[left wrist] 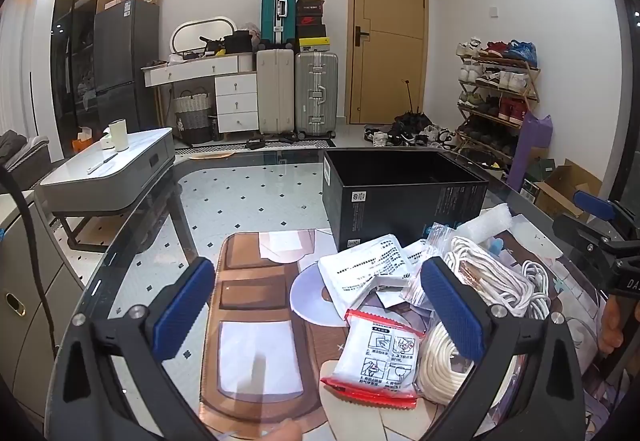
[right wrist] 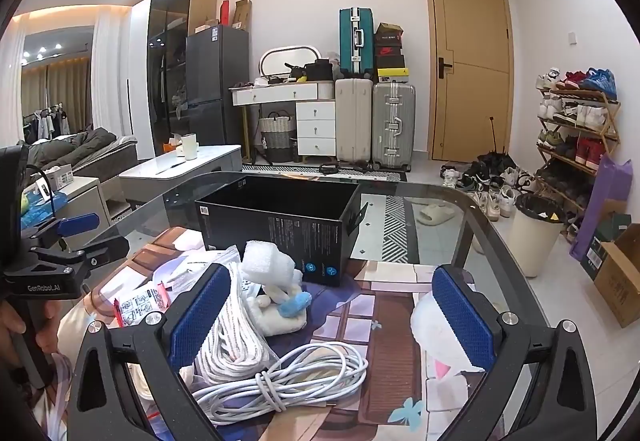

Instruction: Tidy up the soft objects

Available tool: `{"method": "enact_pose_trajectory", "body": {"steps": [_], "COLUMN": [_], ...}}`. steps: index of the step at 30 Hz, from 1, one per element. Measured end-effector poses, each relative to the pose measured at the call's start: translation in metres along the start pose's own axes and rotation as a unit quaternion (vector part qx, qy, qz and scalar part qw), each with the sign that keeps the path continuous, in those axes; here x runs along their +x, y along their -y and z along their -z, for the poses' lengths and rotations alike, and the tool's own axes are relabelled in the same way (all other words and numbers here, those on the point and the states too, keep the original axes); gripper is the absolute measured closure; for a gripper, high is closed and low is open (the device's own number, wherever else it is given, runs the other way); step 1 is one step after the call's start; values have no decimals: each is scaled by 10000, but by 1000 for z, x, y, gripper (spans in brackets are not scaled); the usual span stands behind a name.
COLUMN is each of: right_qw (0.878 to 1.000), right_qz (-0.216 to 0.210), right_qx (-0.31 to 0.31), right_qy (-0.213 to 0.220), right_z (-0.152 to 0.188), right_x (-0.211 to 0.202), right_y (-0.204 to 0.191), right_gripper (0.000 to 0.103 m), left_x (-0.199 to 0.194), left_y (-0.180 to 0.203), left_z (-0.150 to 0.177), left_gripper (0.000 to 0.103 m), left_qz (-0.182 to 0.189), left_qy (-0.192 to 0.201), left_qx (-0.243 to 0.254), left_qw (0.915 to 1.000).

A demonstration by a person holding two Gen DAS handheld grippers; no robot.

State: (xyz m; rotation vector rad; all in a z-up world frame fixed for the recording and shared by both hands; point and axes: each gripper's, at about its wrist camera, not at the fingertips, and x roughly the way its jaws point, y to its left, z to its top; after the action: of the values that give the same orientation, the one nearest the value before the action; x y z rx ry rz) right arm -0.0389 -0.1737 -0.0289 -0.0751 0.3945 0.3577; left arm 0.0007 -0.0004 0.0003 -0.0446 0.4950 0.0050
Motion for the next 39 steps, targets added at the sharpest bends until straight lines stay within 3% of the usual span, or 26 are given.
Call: {"method": "enact_pose_trajectory", "body": {"steps": [39], "right_qw": [10000], "right_qz": [-41], "right_qx": [57], "right_qy": [-5], "right_z": [1], "right_x": [7], "right_y": [2], "right_gripper": [1], "left_x": [-5], "left_y": [-1], "left_z": [1], "left_gripper": [0], "left_qz": [-2], "left_qy": [61], "left_qx": [-7], "left_qw": [10000]}}
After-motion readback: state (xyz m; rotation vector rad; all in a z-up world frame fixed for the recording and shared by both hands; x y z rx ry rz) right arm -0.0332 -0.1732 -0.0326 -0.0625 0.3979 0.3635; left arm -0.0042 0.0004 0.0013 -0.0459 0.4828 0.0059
